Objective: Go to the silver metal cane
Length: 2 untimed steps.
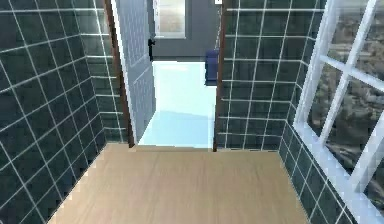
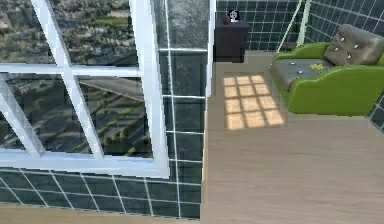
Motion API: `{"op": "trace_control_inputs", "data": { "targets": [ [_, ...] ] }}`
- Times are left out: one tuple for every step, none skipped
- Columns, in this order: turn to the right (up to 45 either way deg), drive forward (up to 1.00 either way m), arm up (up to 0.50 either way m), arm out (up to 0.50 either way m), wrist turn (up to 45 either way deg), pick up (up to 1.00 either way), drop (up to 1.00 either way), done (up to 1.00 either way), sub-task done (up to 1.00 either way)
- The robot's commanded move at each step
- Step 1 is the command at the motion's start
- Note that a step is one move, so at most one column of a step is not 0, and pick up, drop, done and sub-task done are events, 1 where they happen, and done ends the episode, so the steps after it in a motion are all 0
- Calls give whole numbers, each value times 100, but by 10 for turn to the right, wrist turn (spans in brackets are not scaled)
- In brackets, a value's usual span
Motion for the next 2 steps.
{"op": "trace_control_inputs", "data": {
  "targets": [
    [0,100,0,0,0,0,0,0,0],
    [0,100,0,0,0,0,0,0,0]
  ]
}}
